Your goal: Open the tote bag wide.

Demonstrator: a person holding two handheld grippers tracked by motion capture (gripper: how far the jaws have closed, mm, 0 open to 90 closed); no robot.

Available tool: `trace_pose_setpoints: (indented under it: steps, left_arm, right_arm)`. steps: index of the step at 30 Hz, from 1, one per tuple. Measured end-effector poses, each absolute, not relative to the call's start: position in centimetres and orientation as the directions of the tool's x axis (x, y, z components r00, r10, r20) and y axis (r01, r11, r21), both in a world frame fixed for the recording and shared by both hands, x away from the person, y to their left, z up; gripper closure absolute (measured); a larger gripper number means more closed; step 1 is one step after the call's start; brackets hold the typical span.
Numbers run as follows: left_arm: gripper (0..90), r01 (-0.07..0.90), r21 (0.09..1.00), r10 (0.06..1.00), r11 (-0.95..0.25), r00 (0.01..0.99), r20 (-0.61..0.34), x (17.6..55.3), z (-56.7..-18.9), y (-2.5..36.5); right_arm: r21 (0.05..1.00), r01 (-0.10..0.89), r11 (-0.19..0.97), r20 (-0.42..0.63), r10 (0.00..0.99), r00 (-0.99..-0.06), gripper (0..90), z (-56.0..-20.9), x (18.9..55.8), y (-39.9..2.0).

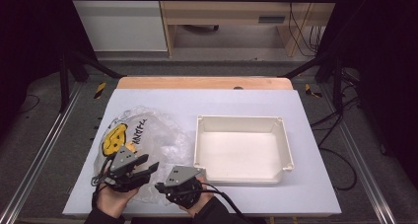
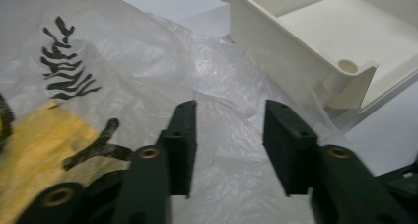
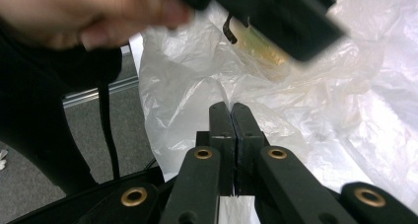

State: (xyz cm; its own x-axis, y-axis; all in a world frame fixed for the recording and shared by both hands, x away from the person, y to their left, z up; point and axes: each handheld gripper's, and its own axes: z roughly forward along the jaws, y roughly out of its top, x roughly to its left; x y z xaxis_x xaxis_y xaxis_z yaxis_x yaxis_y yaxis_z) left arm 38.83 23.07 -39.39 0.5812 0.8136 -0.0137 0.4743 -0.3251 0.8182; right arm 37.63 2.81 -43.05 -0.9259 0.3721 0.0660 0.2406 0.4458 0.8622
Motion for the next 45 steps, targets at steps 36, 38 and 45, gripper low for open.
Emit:
trace_pose_setpoints:
  steps: [36, 38, 45]
  left_arm:
    - [66.9, 0.45, 0.836, 0.909, -0.314, 0.397, 0.128, 40.2, -39.4, 26.7]
    - [71.4, 0.445, 0.842, 0.904, -0.305, 0.413, 0.109, 40.1, -39.3, 26.9]
    - [89.8, 0.443, 0.847, 0.901, -0.292, 0.426, 0.088, 40.1, -39.4, 27.3]
  right_arm:
    - [0.869, 0.287, 0.403, 0.092, 0.438, -0.894, 59.2, -43.1, 38.5, 2.4]
    - [0.875, 0.289, 0.388, 0.097, 0.445, -0.89, 56.2, -42.8, 38.6, 2.1]
    - [0.89, 0.301, 0.343, 0.12, 0.462, -0.879, 50.2, -41.7, 39.2, 1.0]
